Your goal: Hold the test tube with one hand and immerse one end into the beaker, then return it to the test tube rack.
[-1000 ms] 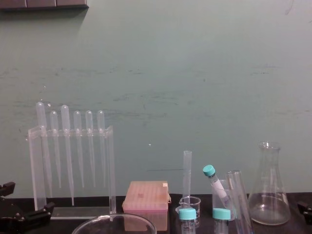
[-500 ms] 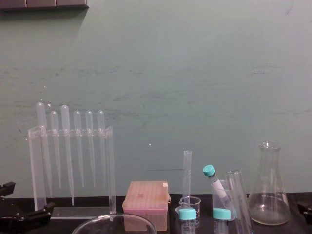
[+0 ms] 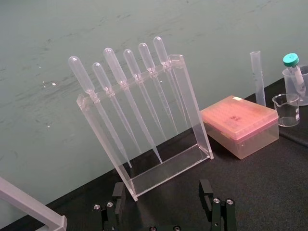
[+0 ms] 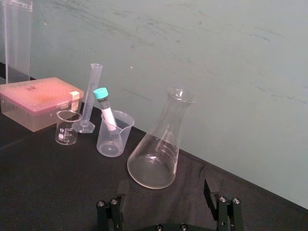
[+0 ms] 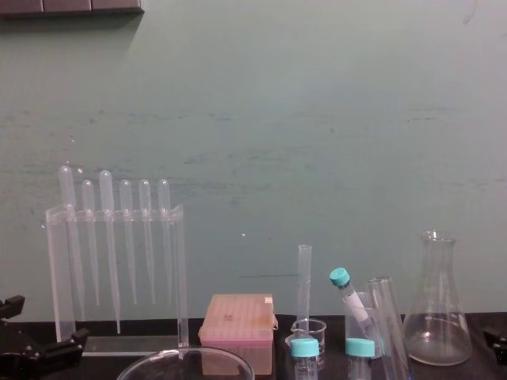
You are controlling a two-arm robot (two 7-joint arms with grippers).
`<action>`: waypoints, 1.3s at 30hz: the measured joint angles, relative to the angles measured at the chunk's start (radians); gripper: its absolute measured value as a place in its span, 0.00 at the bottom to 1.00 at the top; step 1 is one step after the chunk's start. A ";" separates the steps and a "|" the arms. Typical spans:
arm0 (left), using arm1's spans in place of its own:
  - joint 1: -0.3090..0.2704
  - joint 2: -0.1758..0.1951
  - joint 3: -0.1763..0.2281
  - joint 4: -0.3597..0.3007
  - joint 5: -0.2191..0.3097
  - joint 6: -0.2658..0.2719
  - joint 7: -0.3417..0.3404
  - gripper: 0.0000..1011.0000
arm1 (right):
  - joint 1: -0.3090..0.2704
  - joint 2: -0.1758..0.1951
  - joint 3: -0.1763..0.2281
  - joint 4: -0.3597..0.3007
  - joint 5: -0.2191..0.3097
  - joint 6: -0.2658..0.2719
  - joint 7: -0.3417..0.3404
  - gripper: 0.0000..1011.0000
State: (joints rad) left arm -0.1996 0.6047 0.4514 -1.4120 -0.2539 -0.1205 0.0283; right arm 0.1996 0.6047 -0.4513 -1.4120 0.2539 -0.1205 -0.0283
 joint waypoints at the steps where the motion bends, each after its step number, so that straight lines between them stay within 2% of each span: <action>1: 0.000 0.000 0.000 0.000 0.000 0.000 0.000 0.99 | 0.000 0.000 0.000 0.000 0.000 0.000 0.000 0.99; 15: 0.000 0.000 0.000 0.000 0.000 0.000 0.000 0.99 | 0.000 0.000 0.000 0.000 0.000 0.000 0.000 0.99; 21: 0.000 0.000 0.000 0.000 0.000 0.000 0.000 0.99 | -0.008 -0.004 0.039 0.000 0.024 -0.010 0.016 0.99; 26: 0.000 0.000 0.000 0.000 0.000 0.000 0.000 0.99 | 0.002 0.003 0.087 -0.010 0.067 -0.045 0.066 0.99; 31: 0.000 0.000 0.000 0.000 0.000 0.000 0.000 0.99 | 0.044 0.002 0.122 -0.030 0.104 -0.099 0.140 0.99; 39: 0.000 0.000 0.000 0.000 0.000 0.000 0.000 0.99 | 0.102 -0.029 0.112 -0.068 0.148 -0.147 0.274 0.99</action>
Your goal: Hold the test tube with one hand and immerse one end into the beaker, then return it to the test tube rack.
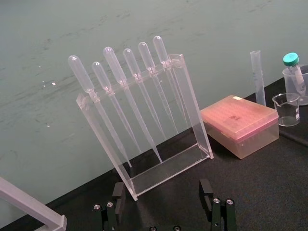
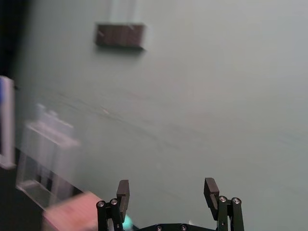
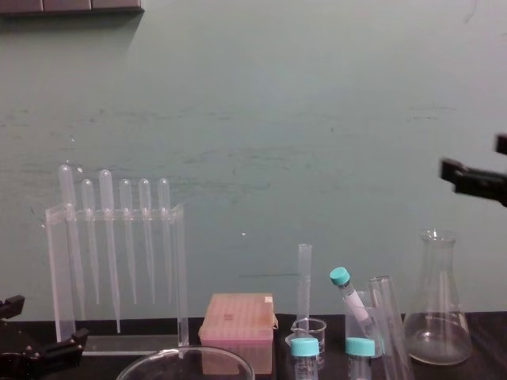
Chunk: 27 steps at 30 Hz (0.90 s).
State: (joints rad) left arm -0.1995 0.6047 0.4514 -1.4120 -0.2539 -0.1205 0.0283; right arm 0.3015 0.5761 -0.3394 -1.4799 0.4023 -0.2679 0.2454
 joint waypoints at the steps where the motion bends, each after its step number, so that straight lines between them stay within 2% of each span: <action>1: 0.000 0.000 0.000 0.000 0.000 0.000 0.000 0.99 | 0.005 -0.007 -0.006 -0.009 0.006 -0.010 0.024 0.99; 11: 0.000 0.000 0.000 0.000 0.000 0.000 0.000 0.99 | -0.013 -0.055 -0.026 -0.042 0.060 -0.081 0.148 0.99; 22: 0.000 0.000 0.000 0.000 0.000 0.000 0.000 0.99 | -0.050 -0.085 -0.035 -0.052 0.115 -0.086 0.240 0.99; 27: 0.000 0.000 0.000 0.000 0.000 0.000 0.000 0.99 | -0.063 -0.100 -0.041 -0.058 0.132 -0.073 0.270 0.99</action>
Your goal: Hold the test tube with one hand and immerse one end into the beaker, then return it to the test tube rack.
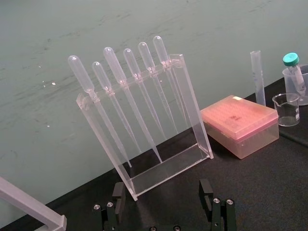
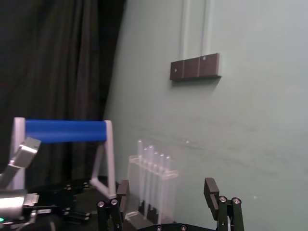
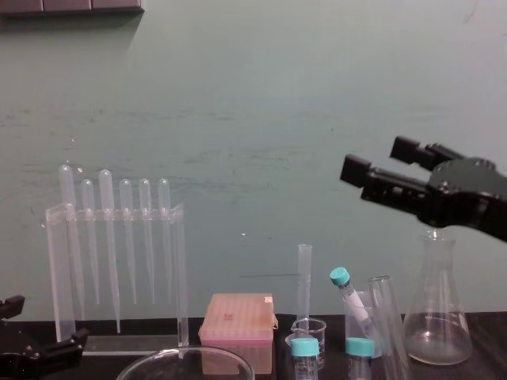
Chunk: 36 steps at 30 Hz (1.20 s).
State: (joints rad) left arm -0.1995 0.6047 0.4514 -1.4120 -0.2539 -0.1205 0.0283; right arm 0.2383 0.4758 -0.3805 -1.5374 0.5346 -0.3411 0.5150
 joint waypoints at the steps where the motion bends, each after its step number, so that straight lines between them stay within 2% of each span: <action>1: 0.000 0.000 0.000 0.000 0.000 0.000 0.000 0.99 | -0.005 -0.005 -0.002 -0.002 0.006 0.008 0.008 0.99; 8: 0.000 0.000 0.000 0.000 0.000 0.000 0.000 0.99 | -0.029 -0.022 -0.007 -0.021 0.014 0.057 0.018 0.99; 16: 0.000 0.000 0.000 0.000 0.000 0.000 0.000 0.99 | -0.068 -0.033 -0.006 -0.046 0.019 0.149 0.003 0.99; 25: 0.000 0.000 0.000 0.000 0.000 0.000 0.000 0.99 | -0.119 -0.033 -0.002 -0.082 0.031 0.242 -0.027 0.99; 36: 0.000 0.000 0.000 0.000 0.000 0.000 0.000 0.99 | -0.147 -0.030 -0.001 -0.086 0.047 0.315 -0.056 0.99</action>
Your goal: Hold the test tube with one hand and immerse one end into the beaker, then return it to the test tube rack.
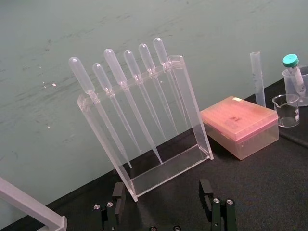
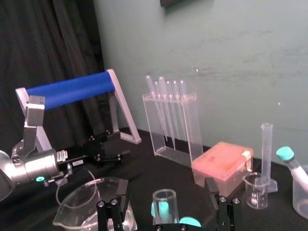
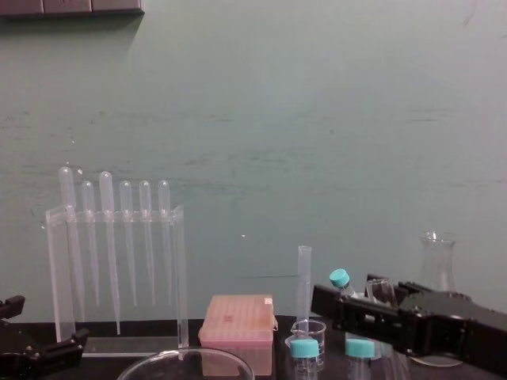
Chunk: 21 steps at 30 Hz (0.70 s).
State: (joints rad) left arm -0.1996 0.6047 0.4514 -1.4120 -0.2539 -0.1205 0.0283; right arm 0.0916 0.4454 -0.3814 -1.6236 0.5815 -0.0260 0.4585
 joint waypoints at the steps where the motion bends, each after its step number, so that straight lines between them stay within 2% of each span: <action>1: 0.000 0.000 0.000 0.000 0.000 0.000 0.000 0.99 | -0.001 0.001 0.000 0.000 0.001 0.004 -0.001 0.99; 10: 0.000 0.000 0.000 0.000 0.000 0.000 0.000 0.99 | -0.006 0.007 -0.006 0.001 0.003 0.028 -0.007 0.99; 21: 0.000 0.000 0.000 0.000 0.000 0.000 0.000 0.99 | -0.006 0.011 -0.008 0.001 -0.001 0.030 -0.010 0.99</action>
State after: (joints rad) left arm -0.1995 0.6047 0.4514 -1.4120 -0.2540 -0.1205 0.0283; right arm 0.0857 0.4566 -0.3891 -1.6230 0.5810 0.0042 0.4488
